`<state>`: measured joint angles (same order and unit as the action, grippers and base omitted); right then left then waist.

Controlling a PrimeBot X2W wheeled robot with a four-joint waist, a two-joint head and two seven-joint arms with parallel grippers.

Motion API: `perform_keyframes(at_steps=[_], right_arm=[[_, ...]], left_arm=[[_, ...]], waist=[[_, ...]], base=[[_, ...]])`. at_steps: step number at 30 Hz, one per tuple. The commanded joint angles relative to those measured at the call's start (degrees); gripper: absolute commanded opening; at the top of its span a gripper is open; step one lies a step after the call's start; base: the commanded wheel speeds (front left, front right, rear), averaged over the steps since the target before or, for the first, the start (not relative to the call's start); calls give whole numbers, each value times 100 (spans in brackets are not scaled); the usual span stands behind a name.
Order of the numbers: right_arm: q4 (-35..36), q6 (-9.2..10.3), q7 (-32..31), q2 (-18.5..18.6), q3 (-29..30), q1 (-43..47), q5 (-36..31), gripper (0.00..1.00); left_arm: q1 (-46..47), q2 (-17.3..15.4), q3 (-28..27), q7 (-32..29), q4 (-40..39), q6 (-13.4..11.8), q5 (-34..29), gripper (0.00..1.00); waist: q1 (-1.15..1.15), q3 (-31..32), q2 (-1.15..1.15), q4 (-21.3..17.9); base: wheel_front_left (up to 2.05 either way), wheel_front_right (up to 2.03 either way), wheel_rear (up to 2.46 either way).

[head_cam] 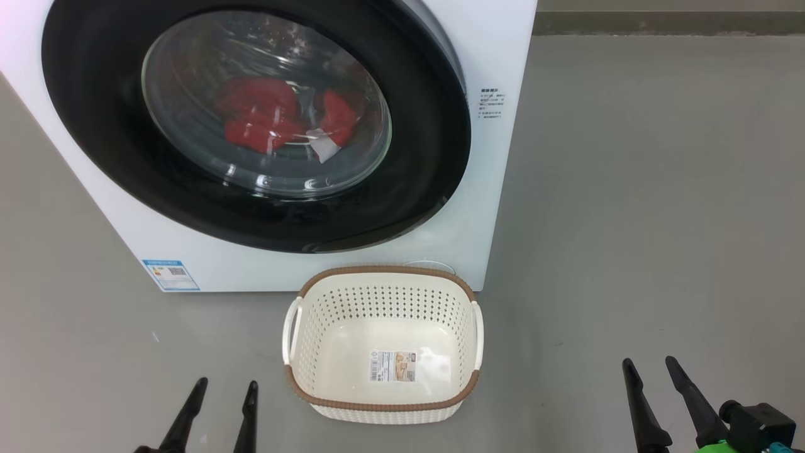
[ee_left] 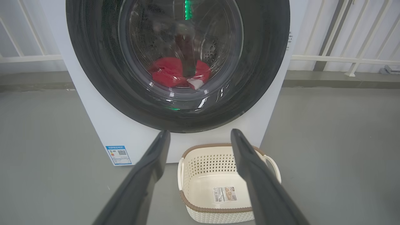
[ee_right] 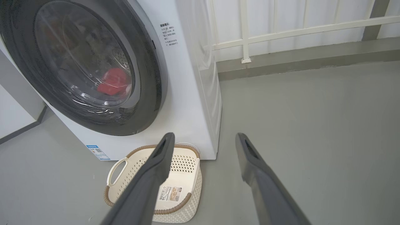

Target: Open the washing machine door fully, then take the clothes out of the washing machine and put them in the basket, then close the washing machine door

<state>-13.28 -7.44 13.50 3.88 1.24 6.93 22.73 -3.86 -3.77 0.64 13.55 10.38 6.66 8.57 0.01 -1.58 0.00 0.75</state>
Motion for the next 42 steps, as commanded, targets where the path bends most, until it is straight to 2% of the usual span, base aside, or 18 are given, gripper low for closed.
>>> perform_keyframes(at_steps=[1, 4, 12, 18, 19, 20, 21, 25, 29, 42], right_arm=[[158, -4, 98, 73, -104, -53, -187, 100], [178, -5, 147, 71, -110, -31, -350, 100], [182, -5, 150, 53, -81, -42, -329, 100], [257, -5, 150, 6, -10, -85, -103, 100], [285, -5, 150, -7, 4, -108, -13, 71], [313, -5, 150, -18, 1, -139, 76, 25], [352, -5, 150, -30, -5, -187, 223, 0], [528, -5, 150, -66, -44, -486, 952, 0], [666, -5, 150, -71, -108, -943, 1393, 0], [521, -5, 150, 289, -485, -2987, 2081, 0]], left_arm=[[45, -44, -198, 91, -120, 29, -183, 100], [36, -40, -214, 142, -115, 41, -374, 100], [70, -21, -256, 145, -79, 65, -363, 100], [86, -14, -261, 145, -68, 73, -343, 100], [91, -13, -255, 145, -69, 75, -341, 100], [97, -12, -246, 145, -71, 76, -339, 100], [104, -10, -238, 145, -77, 77, -336, 100], [157, 1, -161, 145, -113, 79, -327, 100], [256, 11, -47, 145, -143, 81, -291, 100], [663, -103, 260, 145, -200, 82, -120, 100]], waist=[[0, -3, 0, 1], [0, -5, 0, 2], [0, -34, 0, 19], [0, -50, 0, 19], [0, -58, 0, 18], [0, -69, 0, 18], [0, -88, 0, 15], [0, -185, 0, 26], [0, -300, 0, 66], [0, -756, 0, 322]], base=[[0, 0, 0], [0, 0, 0], [0, 0, 0], [0, 0, 0], [0, 0, 0], [0, 0, 0], [0, 0, 0], [0, 0, 0], [0, 0, 0], [0, 0, 0]])
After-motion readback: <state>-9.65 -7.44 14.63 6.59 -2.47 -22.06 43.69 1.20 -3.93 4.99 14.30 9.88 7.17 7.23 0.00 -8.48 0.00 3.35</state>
